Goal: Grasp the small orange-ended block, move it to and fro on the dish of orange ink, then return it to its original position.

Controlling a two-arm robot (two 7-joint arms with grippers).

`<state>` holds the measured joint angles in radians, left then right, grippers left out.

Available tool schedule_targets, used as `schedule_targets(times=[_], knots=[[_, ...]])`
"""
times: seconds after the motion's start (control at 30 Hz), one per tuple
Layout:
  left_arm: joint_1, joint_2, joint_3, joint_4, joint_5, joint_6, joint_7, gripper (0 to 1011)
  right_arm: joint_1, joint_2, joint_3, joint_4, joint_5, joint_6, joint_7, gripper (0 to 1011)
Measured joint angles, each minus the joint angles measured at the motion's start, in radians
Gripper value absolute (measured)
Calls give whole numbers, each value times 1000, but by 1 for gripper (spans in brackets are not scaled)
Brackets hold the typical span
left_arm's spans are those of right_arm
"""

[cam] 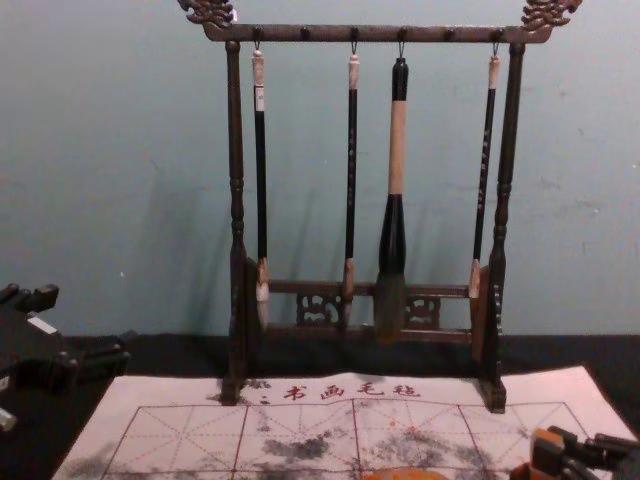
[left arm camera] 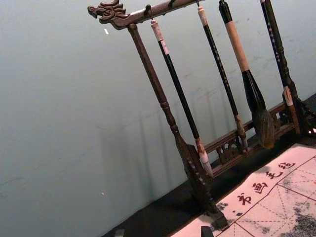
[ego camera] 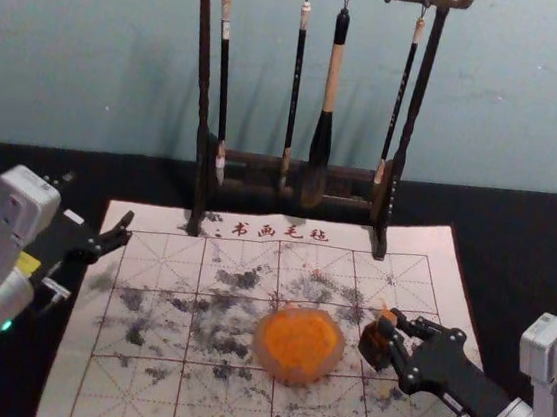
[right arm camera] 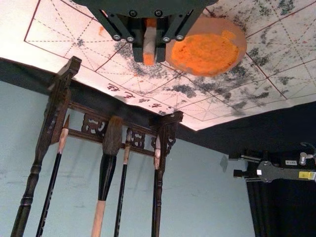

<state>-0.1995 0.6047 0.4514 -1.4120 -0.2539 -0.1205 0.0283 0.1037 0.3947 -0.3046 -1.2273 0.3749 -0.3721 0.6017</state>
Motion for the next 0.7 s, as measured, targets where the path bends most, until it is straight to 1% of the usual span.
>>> schedule_targets(times=[0.03, 0.1, 0.2, 0.23, 0.27, 0.33, 0.37, 0.4, 0.43, 0.5, 0.53, 0.63, 0.67, 0.7], knots=[[0, 0, 0, 0, 0, 0, 0, 1001, 0, 0, 0, 0, 0, 0, 0, 121], [0, 0, 0, 0, 0, 0, 0, 1001, 0, 0, 0, 0, 0, 0, 0, 207], [0, 0, 0, 0, 0, 0, 0, 1001, 0, 0, 0, 0, 0, -1, 0, 299], [0, 0, 0, 0, 0, 0, 0, 1001, 0, 0, 0, 0, 0, -1, 0, 299], [0, 0, 0, 0, 0, 0, 0, 1001, -1, 0, 0, 0, 0, -1, 0, 353], [0, 0, 0, 0, 0, 0, 0, 1001, -1, 0, 0, 0, 0, -1, 0, 419], [0, 0, 0, 0, 0, 0, 0, 1001, -1, 0, 0, 0, 0, -1, 0, 419], [0, 0, 0, 0, 0, 0, 0, 1001, -1, 0, 0, 0, 0, -1, 0, 482], [0, 0, 0, 0, 0, 0, 0, 1001, -1, 0, 0, 0, 0, -1, 0, 522], [0, 0, 0, 0, 0, 0, 0, 1002, -1, 0, 0, 0, 0, -2, 0, 553], [0, 0, 0, 0, 0, 0, 0, 1001, -1, 0, 0, 0, 0, -2, 0, 603], [0, 0, 0, 0, 0, 0, 0, 1001, -1, 0, 0, 0, 0, -2, 0, 697], [0, 0, 0, 0, 0, 0, 0, 1001, -1, 0, 0, 0, 0, -2, 0, 742], [0, 0, 0, 0, 0, 0, 0, 1001, -1, 0, 0, 0, 0, -2, 0, 751]])
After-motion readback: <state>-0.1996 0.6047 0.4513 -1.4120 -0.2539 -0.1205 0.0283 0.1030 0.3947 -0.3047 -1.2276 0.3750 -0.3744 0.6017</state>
